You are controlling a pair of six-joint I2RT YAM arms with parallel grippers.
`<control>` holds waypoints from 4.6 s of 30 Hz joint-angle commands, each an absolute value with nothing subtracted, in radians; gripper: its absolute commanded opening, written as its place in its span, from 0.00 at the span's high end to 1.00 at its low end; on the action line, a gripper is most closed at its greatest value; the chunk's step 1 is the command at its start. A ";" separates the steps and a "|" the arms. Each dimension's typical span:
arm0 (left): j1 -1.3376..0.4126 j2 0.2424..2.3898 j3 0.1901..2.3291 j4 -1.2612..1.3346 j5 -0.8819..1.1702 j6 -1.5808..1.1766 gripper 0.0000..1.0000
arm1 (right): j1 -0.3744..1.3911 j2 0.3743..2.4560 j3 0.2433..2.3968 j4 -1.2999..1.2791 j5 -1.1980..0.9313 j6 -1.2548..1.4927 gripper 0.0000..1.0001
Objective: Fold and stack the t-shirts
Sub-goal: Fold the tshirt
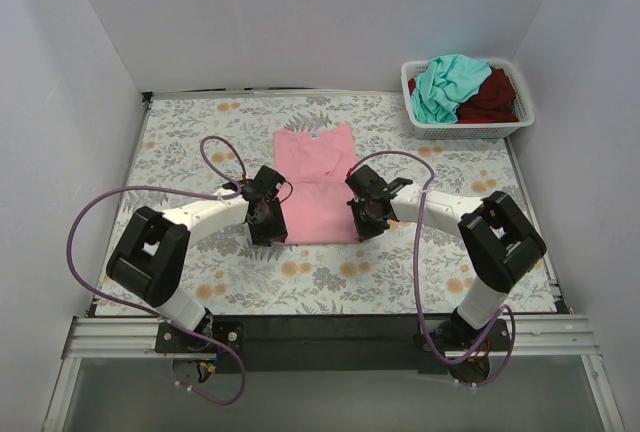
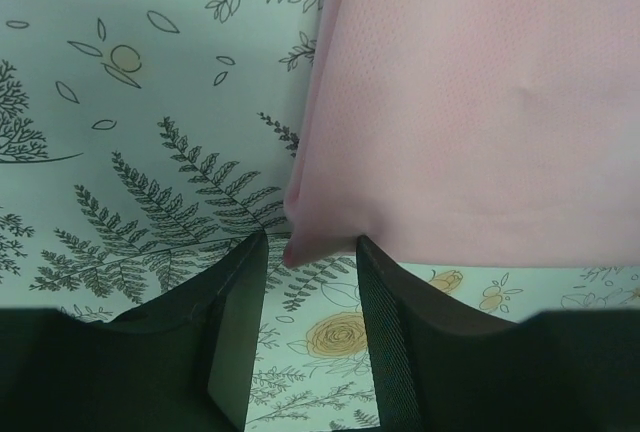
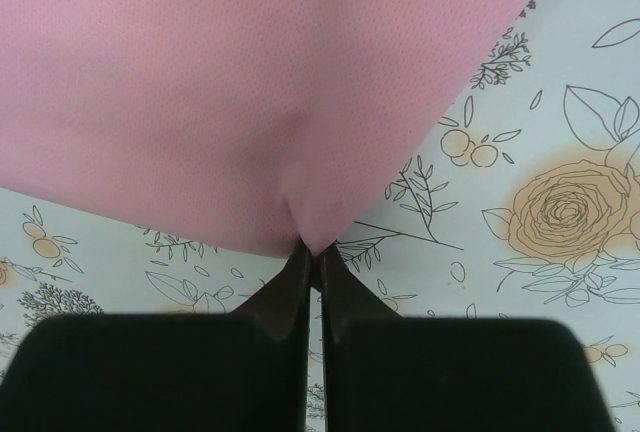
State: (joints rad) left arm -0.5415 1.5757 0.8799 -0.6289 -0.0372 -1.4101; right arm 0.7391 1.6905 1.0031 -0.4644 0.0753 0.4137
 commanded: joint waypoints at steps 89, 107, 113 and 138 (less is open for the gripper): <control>-0.834 0.971 0.807 -1.003 0.304 -1.563 1.00 | 0.908 1.244 0.988 -1.020 -0.399 0.310 0.99; -0.729 1.121 1.025 -1.010 0.161 -1.487 1.00 | 0.763 1.362 1.213 -1.066 -0.353 0.178 0.99; -0.499 1.282 1.023 -0.755 0.189 -1.395 1.00 | 0.606 1.581 1.322 -1.025 -0.400 0.058 0.99; -0.370 1.624 1.031 -0.385 0.212 -1.310 1.00 | 0.391 1.884 1.312 -0.700 -0.566 0.029 0.99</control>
State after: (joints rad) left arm -0.3748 1.6283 1.0039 -0.4141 0.2207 -1.3258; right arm 0.3939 1.8725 1.3140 -0.7452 -0.5423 0.0467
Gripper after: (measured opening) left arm 0.021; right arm 0.035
